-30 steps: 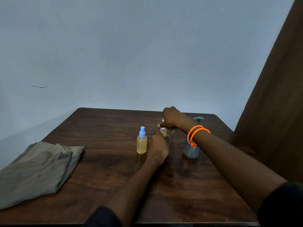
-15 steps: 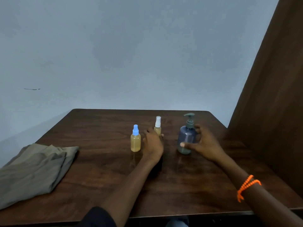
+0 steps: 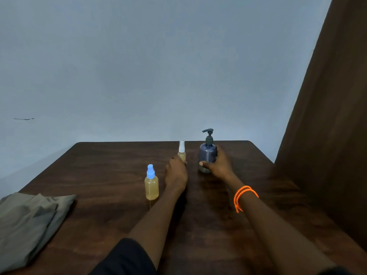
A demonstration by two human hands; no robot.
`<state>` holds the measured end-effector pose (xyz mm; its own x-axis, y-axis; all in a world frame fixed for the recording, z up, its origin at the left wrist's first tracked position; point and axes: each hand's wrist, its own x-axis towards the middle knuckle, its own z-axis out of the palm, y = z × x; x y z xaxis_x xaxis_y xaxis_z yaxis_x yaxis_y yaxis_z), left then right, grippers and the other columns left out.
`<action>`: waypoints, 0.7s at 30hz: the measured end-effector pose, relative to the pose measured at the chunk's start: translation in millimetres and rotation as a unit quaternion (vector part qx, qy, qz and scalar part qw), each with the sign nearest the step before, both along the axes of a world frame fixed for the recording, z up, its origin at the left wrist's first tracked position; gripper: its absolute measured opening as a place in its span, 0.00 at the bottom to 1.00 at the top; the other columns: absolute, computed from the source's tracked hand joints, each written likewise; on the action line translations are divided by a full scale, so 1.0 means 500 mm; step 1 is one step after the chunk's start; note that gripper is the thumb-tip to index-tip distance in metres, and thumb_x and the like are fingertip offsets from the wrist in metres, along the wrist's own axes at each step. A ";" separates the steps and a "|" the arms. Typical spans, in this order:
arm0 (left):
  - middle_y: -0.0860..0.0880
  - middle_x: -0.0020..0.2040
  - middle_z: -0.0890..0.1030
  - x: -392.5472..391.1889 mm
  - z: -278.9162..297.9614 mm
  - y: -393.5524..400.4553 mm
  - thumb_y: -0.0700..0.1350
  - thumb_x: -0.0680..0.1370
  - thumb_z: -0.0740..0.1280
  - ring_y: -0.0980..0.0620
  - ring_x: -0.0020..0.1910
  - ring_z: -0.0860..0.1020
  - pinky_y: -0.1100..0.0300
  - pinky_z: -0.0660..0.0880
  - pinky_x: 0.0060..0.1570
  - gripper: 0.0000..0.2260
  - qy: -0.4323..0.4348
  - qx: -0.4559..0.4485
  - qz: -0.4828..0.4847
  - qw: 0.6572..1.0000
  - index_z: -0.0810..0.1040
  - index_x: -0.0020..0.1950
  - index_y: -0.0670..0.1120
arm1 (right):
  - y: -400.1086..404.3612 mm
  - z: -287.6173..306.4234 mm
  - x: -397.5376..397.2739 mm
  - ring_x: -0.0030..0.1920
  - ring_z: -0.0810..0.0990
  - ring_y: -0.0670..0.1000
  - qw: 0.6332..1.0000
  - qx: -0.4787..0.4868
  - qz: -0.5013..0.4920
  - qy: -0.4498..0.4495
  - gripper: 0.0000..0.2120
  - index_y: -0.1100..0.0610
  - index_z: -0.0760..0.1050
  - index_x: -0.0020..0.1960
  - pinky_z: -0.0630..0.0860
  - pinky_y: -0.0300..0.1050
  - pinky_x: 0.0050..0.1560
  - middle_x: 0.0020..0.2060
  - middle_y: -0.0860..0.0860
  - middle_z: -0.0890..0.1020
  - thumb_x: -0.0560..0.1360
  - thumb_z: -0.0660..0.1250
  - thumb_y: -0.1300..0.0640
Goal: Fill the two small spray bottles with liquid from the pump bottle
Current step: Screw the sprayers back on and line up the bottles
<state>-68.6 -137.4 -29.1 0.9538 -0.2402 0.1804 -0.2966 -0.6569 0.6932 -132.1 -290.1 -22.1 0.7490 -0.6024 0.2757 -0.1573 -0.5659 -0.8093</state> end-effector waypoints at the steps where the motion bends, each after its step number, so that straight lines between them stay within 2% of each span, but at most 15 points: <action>1: 0.40 0.61 0.79 0.016 0.001 -0.008 0.49 0.83 0.65 0.41 0.60 0.79 0.49 0.77 0.53 0.15 0.000 0.003 0.001 1.000 0.75 0.65 0.41 | -0.004 0.001 0.018 0.52 0.82 0.51 1.000 0.001 -0.009 -0.003 0.35 0.50 0.73 0.62 0.79 0.50 0.54 0.54 0.48 0.82 0.59 0.82 0.50; 4: 0.39 0.61 0.78 0.057 0.003 -0.031 0.48 0.83 0.65 0.40 0.60 0.79 0.49 0.76 0.54 0.14 0.003 0.004 0.000 1.000 0.75 0.64 0.40 | -0.010 -0.002 0.062 0.52 0.82 0.51 1.000 0.014 -0.025 -0.011 0.33 0.52 0.75 0.63 0.79 0.47 0.53 0.53 0.49 0.83 0.61 0.82 0.53; 7: 0.38 0.61 0.78 0.086 -0.001 -0.048 0.48 0.83 0.64 0.38 0.61 0.78 0.46 0.76 0.56 0.15 -0.001 0.009 0.001 1.000 0.74 0.64 0.39 | -0.017 -0.007 0.097 0.55 0.82 0.53 0.999 0.015 -0.033 -0.011 0.33 0.54 0.75 0.63 0.79 0.49 0.56 0.56 0.52 0.83 0.62 0.82 0.52; 11: 0.38 0.62 0.78 0.100 -0.008 -0.061 0.49 0.84 0.64 0.39 0.62 0.77 0.47 0.75 0.55 0.16 -0.003 0.005 0.007 1.000 0.74 0.65 0.38 | -0.025 -0.009 0.115 0.58 0.81 0.55 0.999 0.011 -0.042 -0.002 0.32 0.56 0.75 0.63 0.78 0.48 0.57 0.57 0.53 0.83 0.63 0.81 0.51; 15: 0.39 0.61 0.78 0.097 -0.011 -0.060 0.50 0.83 0.64 0.39 0.62 0.78 0.47 0.75 0.56 0.17 -0.005 0.005 0.017 1.000 0.74 0.64 0.38 | -0.021 -0.008 0.110 0.53 0.81 0.53 0.999 0.012 -0.041 -0.016 0.27 0.57 0.77 0.61 0.76 0.43 0.52 0.53 0.52 0.83 0.64 0.81 0.55; 17: 0.38 0.62 0.78 0.093 -0.014 -0.056 0.51 0.83 0.65 0.39 0.62 0.77 0.48 0.76 0.56 0.18 -0.004 0.009 0.017 1.000 0.75 0.64 0.39 | -0.019 -0.018 0.103 0.50 0.82 0.50 0.999 0.024 -0.042 -0.003 0.25 0.56 0.79 0.56 0.77 0.42 0.49 0.50 0.49 0.84 0.63 0.82 0.53; 19: 0.38 0.64 0.77 0.082 -0.014 -0.052 0.52 0.81 0.68 0.38 0.64 0.76 0.48 0.75 0.59 0.24 -0.001 -0.003 0.016 1.000 0.71 0.70 0.37 | -0.023 -0.036 0.096 0.47 0.84 0.49 0.999 0.025 -0.041 0.025 0.24 0.54 0.80 0.51 0.79 0.42 0.46 0.45 0.47 0.85 0.59 0.83 0.50; 21: 0.36 0.69 0.74 0.065 -0.005 -0.043 0.52 0.80 0.70 0.37 0.69 0.73 0.48 0.73 0.63 0.35 0.011 -0.019 0.012 1.000 0.60 0.77 0.34 | -0.036 -0.062 0.099 0.45 0.84 0.48 0.998 0.021 -0.033 0.049 0.26 0.53 0.79 0.49 0.80 0.44 0.45 0.43 0.47 0.86 0.55 0.82 0.46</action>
<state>-36.1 -158.8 -31.8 0.9630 -0.2103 0.1684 -0.2657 -0.6369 0.7238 -82.6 -308.1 -53.1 0.7294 -0.6612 0.1755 -0.2734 -0.5169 -0.8112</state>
